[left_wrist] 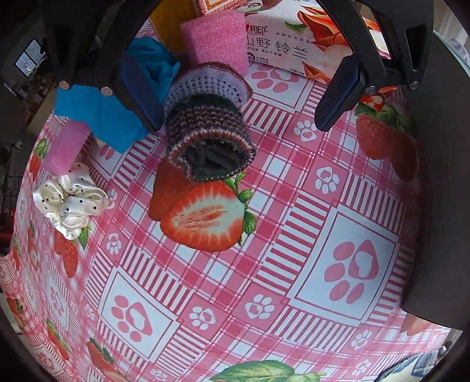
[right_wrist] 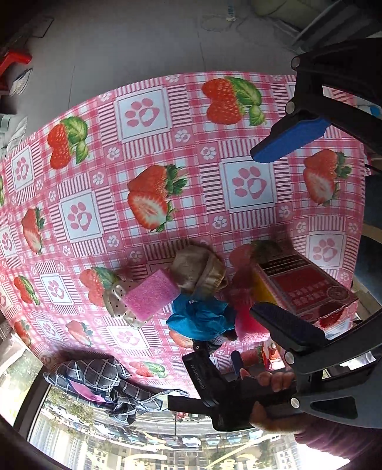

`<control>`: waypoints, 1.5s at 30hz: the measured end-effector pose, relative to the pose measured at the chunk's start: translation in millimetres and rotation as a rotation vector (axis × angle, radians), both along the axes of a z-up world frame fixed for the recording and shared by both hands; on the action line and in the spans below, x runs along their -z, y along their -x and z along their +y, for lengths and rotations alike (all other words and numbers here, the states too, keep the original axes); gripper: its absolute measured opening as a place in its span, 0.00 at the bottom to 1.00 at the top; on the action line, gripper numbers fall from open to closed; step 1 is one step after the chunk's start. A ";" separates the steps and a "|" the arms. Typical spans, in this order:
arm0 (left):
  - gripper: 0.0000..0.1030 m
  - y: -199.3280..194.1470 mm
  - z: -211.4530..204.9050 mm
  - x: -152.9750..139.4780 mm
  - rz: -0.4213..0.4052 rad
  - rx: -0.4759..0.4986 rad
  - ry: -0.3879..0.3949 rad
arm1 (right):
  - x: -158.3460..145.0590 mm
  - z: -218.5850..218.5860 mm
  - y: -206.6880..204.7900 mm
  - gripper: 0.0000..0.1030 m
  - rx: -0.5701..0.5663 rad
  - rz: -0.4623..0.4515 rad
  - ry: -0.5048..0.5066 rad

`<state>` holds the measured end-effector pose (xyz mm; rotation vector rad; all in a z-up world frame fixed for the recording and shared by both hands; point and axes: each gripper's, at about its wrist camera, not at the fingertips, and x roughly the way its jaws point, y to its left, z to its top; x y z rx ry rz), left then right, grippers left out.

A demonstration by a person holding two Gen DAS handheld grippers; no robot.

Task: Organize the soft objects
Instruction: 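Move the left tool to the striped knit cuff while the right tool approaches the pink sponge, then grasp the striped knit cuff with the left tool while the right tool grasps the pink sponge, then lift and carry the knit cuff and pink sponge with both tools over the white box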

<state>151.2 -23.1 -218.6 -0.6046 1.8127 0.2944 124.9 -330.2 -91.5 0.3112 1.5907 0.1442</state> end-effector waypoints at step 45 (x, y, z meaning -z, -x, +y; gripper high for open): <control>0.41 22.4 -26.7 -80.9 -0.301 0.279 -0.131 | 31.8 23.6 -50.1 0.48 -0.040 -0.036 -0.016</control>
